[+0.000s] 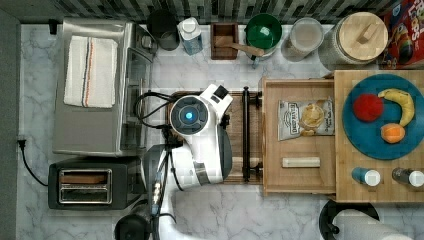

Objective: Close the drawer.

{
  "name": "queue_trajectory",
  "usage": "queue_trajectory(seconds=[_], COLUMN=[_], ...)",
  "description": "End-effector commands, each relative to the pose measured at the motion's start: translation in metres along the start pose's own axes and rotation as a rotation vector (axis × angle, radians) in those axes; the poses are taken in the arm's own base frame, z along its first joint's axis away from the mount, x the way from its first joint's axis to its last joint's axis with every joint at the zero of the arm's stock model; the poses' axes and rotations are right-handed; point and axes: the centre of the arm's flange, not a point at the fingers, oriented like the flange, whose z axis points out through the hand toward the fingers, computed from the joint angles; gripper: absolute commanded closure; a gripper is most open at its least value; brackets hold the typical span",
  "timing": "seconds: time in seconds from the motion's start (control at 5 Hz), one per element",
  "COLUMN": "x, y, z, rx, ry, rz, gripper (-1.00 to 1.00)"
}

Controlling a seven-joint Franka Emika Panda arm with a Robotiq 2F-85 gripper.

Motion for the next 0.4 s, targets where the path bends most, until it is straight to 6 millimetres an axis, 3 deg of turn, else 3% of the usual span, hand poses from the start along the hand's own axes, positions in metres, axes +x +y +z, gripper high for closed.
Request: queue_trajectory(seconds=[0.2,0.4], x=[0.006,0.004], y=[0.032,0.037], z=[0.046,0.060], rx=[0.047,0.045], ry=[-0.074,-0.050], rz=[-0.029,-0.028], gripper=[1.00,1.00])
